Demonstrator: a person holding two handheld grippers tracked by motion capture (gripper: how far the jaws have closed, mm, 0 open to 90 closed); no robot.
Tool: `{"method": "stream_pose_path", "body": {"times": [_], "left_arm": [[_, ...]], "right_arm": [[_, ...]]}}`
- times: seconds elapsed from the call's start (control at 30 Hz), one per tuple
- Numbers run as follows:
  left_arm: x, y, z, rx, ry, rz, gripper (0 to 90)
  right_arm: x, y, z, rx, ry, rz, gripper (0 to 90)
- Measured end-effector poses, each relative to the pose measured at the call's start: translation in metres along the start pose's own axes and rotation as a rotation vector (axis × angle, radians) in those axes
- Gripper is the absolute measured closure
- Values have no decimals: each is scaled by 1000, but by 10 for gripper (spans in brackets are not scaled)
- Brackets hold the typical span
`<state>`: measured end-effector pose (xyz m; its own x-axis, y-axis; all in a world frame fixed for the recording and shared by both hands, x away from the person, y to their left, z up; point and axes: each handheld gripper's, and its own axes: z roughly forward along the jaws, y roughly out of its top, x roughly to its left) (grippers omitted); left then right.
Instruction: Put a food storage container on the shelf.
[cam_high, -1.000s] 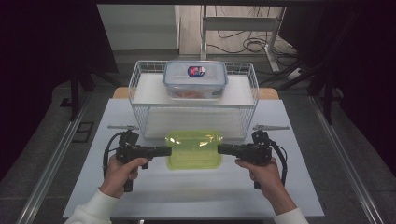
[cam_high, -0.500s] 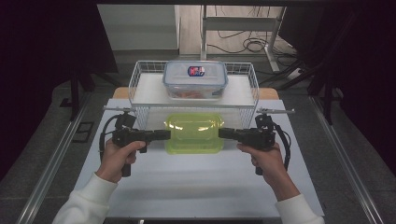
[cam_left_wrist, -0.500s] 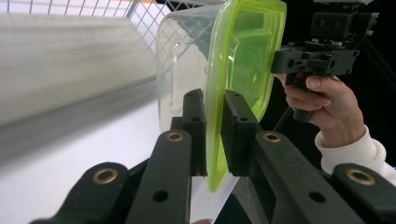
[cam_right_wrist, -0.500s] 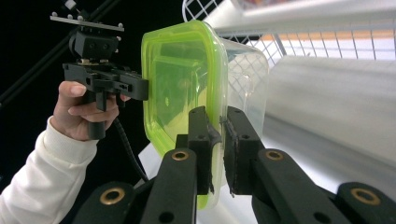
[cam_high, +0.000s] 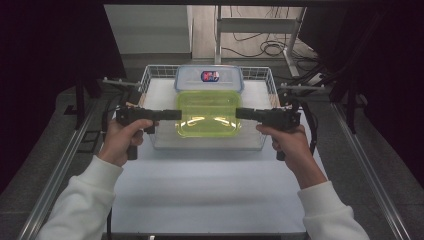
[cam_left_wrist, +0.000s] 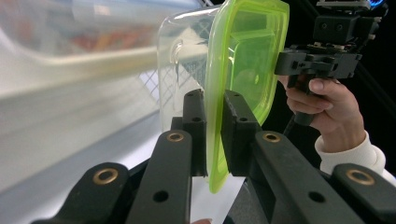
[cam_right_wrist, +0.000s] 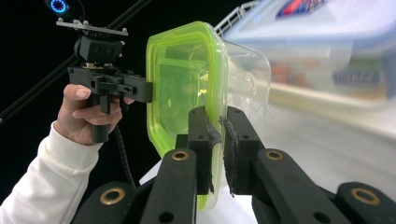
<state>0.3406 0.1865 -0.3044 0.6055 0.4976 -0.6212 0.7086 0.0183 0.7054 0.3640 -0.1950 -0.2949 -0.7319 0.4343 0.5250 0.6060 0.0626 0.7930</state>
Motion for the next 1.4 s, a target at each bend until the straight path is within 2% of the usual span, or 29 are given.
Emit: {"method": "stream_pose_path", "body": {"times": [0.13,0.37,0.43,0.63,0.7,0.8,0.87,0.9,1.0,1.1,1.17,1.4], "left_arm": [[3,24,-4,0,-13,-2,815],[7,66,-5,4,12,3,816],[14,80,-3,18,11,-9,816],[34,101,8,39,2,-52,816],[41,109,10,44,5,-59,816],[51,115,18,58,4,-97,816],[57,116,22,68,6,-109,816],[61,117,22,58,-14,-132,815],[68,120,24,45,-41,-156,814],[74,123,26,31,-42,-182,806],[80,123,28,12,-55,-230,795],[88,121,34,-41,-61,-289,770]], "right_arm": [[0,24,2,-8,12,5,819],[-9,65,10,-7,16,27,820],[-15,74,14,1,17,43,821],[-33,92,23,3,3,80,821],[-40,97,27,0,9,109,821],[-52,101,31,-9,13,142,821],[-61,103,35,-2,1,173,821],[-64,103,37,3,-2,183,821],[-73,104,39,-8,21,224,817],[-82,105,43,-15,32,270,802],[-86,107,48,-21,17,287,781],[-93,106,54,-38,-2,334,741]]}}
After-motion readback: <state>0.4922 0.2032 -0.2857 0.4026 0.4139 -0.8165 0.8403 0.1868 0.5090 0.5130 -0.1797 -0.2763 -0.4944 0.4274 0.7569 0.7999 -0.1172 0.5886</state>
